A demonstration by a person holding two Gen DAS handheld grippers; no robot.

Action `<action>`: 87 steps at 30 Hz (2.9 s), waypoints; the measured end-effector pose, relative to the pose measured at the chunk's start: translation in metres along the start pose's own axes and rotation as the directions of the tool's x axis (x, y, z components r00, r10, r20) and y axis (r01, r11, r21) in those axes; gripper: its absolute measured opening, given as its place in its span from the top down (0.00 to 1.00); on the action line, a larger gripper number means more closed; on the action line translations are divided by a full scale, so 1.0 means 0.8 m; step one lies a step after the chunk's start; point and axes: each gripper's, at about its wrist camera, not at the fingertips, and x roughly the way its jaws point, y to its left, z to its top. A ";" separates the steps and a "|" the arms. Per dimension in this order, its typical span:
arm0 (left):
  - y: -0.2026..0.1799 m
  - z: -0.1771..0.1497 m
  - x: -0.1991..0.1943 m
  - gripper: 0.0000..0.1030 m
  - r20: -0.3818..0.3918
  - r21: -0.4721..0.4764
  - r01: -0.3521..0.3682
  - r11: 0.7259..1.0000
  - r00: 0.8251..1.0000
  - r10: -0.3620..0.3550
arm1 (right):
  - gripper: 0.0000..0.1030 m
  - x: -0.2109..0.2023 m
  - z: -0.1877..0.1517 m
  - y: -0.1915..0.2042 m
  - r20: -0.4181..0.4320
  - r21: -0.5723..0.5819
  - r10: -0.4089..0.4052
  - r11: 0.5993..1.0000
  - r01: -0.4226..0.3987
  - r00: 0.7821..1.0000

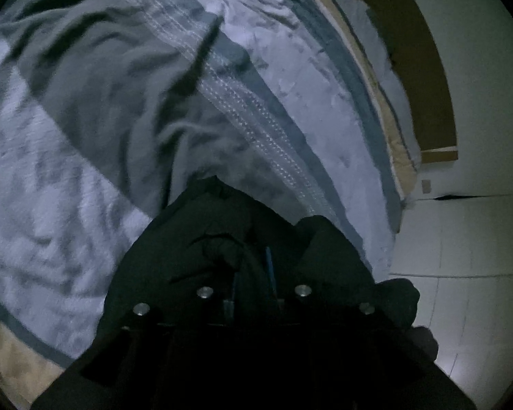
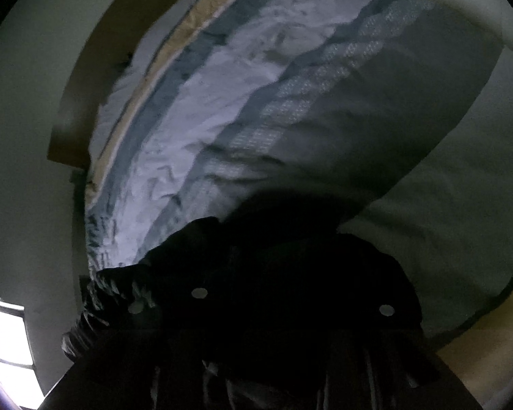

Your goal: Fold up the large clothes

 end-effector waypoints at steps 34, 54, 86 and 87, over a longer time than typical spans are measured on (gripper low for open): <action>0.000 0.042 -0.103 0.47 0.121 -0.084 0.210 0.974 0.972 -0.199 | 0.16 -0.083 0.024 0.042 0.152 -0.088 0.085 0.993 -0.072 0.985; -0.091 -0.155 -0.075 0.47 0.110 0.505 -0.134 0.853 0.990 0.090 | 0.16 -0.079 -0.163 0.116 0.092 -0.494 0.064 0.870 -0.010 0.994; -0.241 -0.101 0.189 0.39 0.136 0.794 -0.265 0.547 0.954 0.265 | 0.04 0.145 -0.074 0.187 0.077 -0.575 -0.110 0.807 0.134 0.991; -0.242 -0.096 0.198 0.37 0.134 0.792 -0.265 0.550 0.954 0.267 | 0.04 0.155 -0.067 0.184 0.066 -0.562 -0.115 0.816 0.133 0.991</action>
